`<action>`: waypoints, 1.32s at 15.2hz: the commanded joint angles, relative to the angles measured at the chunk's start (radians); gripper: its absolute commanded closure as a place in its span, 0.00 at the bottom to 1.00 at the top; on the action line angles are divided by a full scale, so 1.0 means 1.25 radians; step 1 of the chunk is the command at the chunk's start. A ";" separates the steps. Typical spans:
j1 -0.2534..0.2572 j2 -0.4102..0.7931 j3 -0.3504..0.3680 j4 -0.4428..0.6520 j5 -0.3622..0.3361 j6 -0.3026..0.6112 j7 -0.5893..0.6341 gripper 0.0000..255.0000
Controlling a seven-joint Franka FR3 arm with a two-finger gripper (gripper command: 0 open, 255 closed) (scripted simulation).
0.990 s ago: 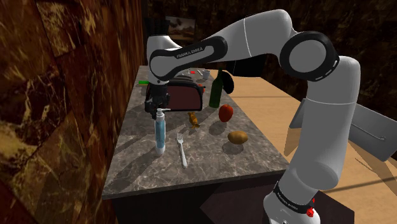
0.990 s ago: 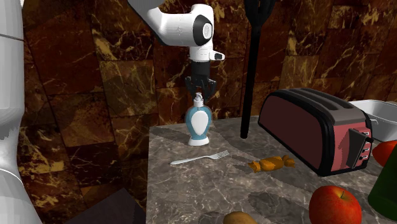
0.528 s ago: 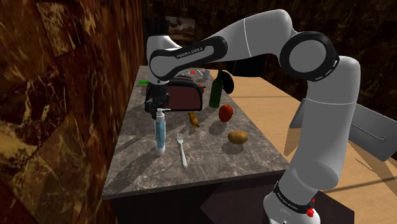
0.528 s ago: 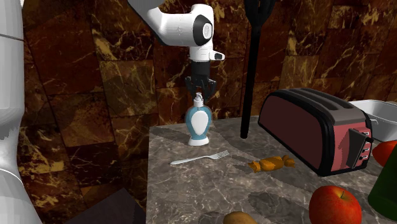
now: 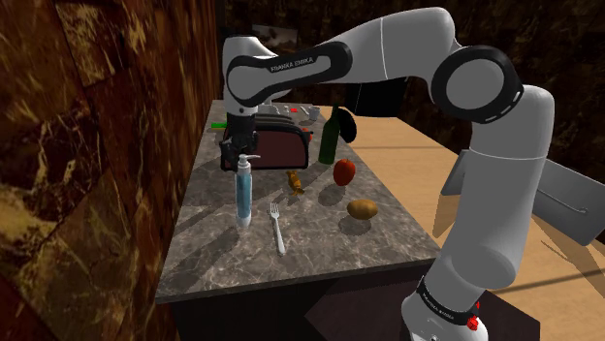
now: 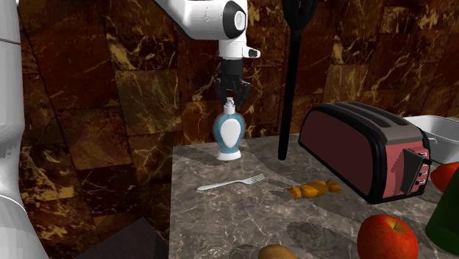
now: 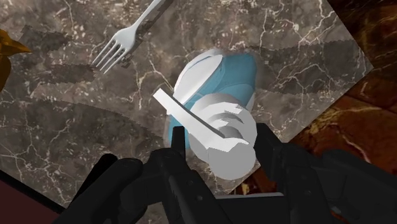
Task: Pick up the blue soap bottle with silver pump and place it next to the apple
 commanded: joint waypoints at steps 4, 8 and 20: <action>0.000 -0.009 0.001 0.043 0.003 -0.051 -0.001 1.00; 0.001 -0.012 0.002 0.081 0.004 -0.093 -0.001 1.00; 0.006 -0.003 0.004 0.223 0.002 -0.226 0.002 1.00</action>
